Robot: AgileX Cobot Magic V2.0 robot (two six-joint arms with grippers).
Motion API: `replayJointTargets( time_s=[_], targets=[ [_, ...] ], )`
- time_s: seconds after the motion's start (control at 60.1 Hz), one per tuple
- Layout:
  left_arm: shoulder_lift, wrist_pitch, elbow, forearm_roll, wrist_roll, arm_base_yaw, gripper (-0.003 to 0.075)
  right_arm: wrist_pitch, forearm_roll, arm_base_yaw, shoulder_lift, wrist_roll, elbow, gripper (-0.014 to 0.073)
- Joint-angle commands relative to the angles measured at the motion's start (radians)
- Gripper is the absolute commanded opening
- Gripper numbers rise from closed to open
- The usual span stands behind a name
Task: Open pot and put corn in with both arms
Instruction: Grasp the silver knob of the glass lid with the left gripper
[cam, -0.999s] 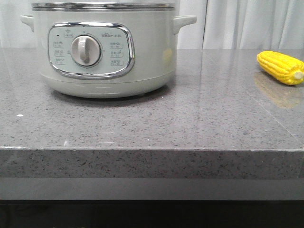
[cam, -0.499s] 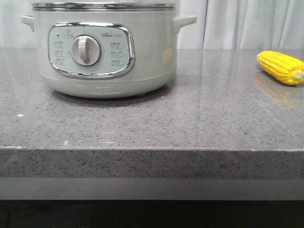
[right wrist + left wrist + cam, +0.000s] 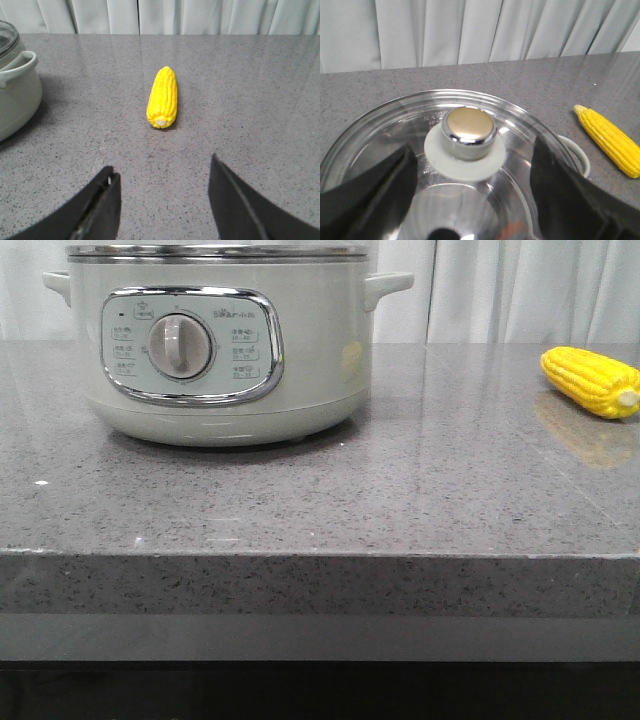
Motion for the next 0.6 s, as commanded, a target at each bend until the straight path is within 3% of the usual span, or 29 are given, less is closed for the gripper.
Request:
replayJointTargets(
  time_s=[0.0,0.266,0.582],
  targets=[
    [0.047,-0.082,-0.1,-0.009,0.0,-0.007,0.0471,-0.073,-0.005,-0.005,0.021,-0.004,-0.035,0.0425],
    [0.208,-0.082,-0.255,-0.01,0.0,-0.005,0.0471,-0.074,-0.005,-0.005,0.021,-0.004,-0.035,0.0425],
    [0.268,-0.08,-0.271,-0.028,0.0,-0.005,0.0471,-0.074,-0.005,-0.005,0.021,-0.004,-0.035,0.0425]
  ],
)
